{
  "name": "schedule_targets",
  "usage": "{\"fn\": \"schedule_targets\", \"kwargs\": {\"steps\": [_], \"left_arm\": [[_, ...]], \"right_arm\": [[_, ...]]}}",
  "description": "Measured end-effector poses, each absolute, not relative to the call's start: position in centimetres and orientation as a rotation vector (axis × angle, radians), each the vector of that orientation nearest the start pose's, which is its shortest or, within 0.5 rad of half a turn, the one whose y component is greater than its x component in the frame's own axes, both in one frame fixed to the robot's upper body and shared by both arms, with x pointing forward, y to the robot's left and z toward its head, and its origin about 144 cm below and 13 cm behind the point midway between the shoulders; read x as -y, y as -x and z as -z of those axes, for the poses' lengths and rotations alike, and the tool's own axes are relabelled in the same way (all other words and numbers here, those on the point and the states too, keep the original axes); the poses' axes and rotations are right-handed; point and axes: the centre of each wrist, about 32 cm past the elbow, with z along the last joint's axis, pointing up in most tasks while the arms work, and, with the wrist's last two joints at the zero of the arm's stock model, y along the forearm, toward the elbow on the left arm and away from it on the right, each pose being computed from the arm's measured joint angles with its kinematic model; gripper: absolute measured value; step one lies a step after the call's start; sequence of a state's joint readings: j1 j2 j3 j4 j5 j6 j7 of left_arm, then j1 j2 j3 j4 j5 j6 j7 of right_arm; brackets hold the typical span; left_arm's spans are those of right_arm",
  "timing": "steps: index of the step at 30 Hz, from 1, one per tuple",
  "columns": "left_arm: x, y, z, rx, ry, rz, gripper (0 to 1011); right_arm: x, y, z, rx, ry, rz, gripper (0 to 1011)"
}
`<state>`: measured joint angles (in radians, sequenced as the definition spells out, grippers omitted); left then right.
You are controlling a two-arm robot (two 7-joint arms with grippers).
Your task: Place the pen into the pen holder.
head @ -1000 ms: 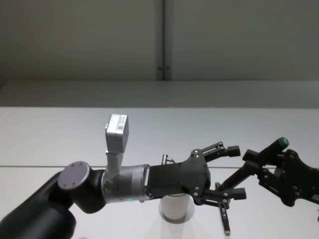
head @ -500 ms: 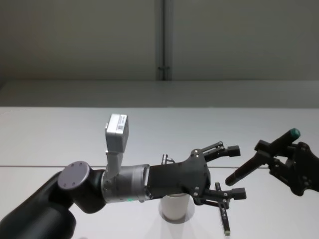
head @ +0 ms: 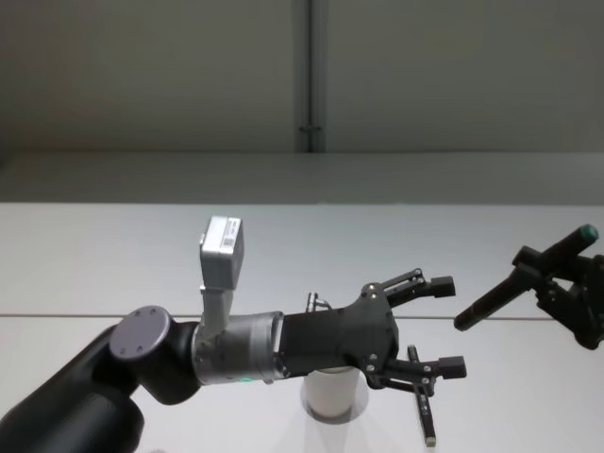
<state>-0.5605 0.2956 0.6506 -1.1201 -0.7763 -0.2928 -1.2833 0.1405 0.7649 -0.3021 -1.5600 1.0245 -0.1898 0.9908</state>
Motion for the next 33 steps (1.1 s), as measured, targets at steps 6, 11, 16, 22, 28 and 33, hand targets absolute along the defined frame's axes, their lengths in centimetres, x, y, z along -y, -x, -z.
{"fn": "schedule_targets", "kwargs": {"steps": [6, 11, 16, 22, 28, 33], "left_arm": [[-18.6, -57.8, -117.0, 0.098, 0.273, 0.075, 1001], [-18.6, -57.8, -117.0, 0.098, 0.273, 0.075, 1002], [-18.6, -57.8, -117.0, 0.098, 0.273, 0.075, 1001], [-18.6, -57.8, -117.0, 0.098, 0.273, 0.075, 1002], [-18.6, -57.8, -117.0, 0.098, 0.274, 0.075, 1001], [-18.6, -57.8, -117.0, 0.098, 0.273, 0.075, 1002]], "right_arm": [[37.4, -48.6, -120.5, 0.022, -0.26, 0.43, 203], [37.4, -48.9, -120.4, 0.03, -0.248, 0.446, 203], [36.8, -49.3, -120.3, 0.038, -0.214, 0.461, 203], [35.3, -49.9, -120.2, 0.038, -0.169, 0.474, 203], [33.8, -50.4, -120.0, 0.035, -0.129, 0.498, 202], [32.9, -50.9, -119.6, 0.031, -0.108, 0.51, 202]]}}
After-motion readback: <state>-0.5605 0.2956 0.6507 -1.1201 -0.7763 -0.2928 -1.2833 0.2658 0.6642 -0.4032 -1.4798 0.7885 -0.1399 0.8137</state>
